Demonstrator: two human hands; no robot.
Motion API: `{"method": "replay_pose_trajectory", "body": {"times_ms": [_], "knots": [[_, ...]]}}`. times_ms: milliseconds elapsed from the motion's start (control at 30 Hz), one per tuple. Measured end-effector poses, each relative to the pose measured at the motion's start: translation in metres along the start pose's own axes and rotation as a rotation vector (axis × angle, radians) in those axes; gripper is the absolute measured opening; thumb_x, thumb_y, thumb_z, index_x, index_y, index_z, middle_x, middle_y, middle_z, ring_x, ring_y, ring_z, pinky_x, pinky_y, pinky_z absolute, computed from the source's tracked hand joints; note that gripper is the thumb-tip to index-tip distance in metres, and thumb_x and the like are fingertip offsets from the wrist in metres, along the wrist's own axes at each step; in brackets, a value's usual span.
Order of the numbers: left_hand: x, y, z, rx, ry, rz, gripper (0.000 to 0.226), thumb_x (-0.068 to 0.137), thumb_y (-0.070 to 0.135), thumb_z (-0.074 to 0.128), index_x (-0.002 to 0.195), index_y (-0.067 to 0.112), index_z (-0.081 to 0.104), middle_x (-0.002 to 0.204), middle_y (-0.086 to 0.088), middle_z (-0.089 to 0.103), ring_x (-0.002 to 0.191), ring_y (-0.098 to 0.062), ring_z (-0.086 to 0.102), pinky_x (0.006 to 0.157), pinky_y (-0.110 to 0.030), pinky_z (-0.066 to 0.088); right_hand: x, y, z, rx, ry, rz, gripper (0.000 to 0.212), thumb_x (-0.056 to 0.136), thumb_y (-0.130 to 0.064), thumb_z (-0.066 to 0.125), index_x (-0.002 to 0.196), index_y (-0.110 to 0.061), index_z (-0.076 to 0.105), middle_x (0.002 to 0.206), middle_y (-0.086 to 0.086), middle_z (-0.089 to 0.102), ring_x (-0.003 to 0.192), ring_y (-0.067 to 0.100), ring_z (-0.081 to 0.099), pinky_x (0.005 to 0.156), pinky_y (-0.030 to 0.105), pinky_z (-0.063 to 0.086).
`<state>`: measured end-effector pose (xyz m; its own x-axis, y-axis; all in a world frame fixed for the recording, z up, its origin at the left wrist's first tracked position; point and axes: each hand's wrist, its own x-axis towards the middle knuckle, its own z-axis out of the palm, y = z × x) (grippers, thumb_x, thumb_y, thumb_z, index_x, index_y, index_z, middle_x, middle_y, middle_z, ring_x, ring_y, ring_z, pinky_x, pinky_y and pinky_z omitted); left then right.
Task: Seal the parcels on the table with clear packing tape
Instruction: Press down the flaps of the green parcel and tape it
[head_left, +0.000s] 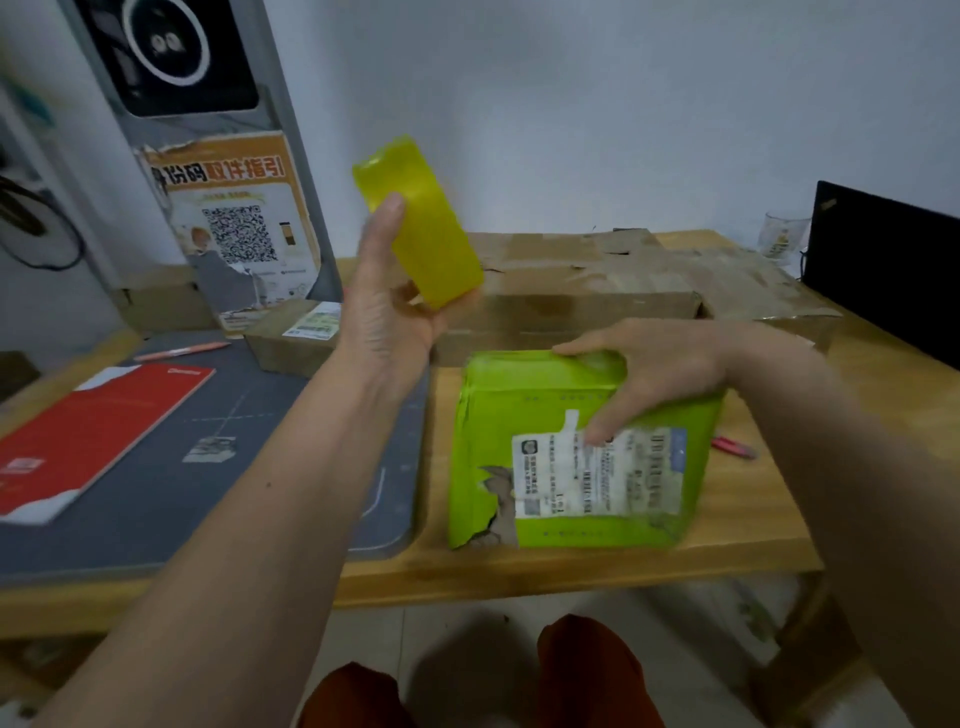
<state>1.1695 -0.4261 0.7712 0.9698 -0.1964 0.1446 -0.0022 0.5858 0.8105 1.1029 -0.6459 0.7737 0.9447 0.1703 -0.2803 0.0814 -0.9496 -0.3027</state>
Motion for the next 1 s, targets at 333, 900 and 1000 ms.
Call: {"method": "replay_pose_trajectory", "body": {"times_ms": [333, 900, 1000], "knots": [[-0.017, -0.006, -0.043, -0.086, 0.137, -0.034, 0.073, 0.080, 0.053, 0.067, 0.142, 0.018, 0.050, 0.118, -0.012, 0.063, 0.108, -0.030, 0.065, 0.076, -0.041, 0.058, 0.031, -0.002, -0.008, 0.088, 0.227, 0.060, 0.060, 0.071, -0.043, 0.081, 0.125, -0.021, 0.065, 0.127, -0.001, 0.064, 0.112, 0.015, 0.059, 0.092, 0.027, 0.044], [-0.033, -0.060, -0.049, -0.421, 0.366, -0.151, 0.063, 0.086, 0.058, 0.059, 0.132, 0.016, 0.060, 0.129, -0.014, 0.063, 0.113, -0.034, 0.063, 0.080, -0.043, 0.058, 0.020, -0.001, 0.094, -0.257, 0.663, -0.265, 0.085, 0.078, -0.086, 0.025, 0.118, -0.026, 0.070, 0.125, -0.001, 0.067, 0.116, 0.025, 0.062, 0.101, 0.046, 0.045], [-0.043, -0.065, -0.039, -0.476, 0.430, -0.089, 0.057, 0.089, 0.056, 0.058, 0.130, 0.018, 0.061, 0.121, -0.012, 0.066, 0.111, -0.033, 0.065, 0.077, -0.041, 0.059, 0.024, 0.003, 0.091, -0.309, 0.729, -0.353, 0.070, 0.085, -0.075, 0.037, 0.108, -0.021, 0.076, 0.113, 0.001, 0.073, 0.105, 0.022, 0.069, 0.093, 0.039, 0.050]]}}
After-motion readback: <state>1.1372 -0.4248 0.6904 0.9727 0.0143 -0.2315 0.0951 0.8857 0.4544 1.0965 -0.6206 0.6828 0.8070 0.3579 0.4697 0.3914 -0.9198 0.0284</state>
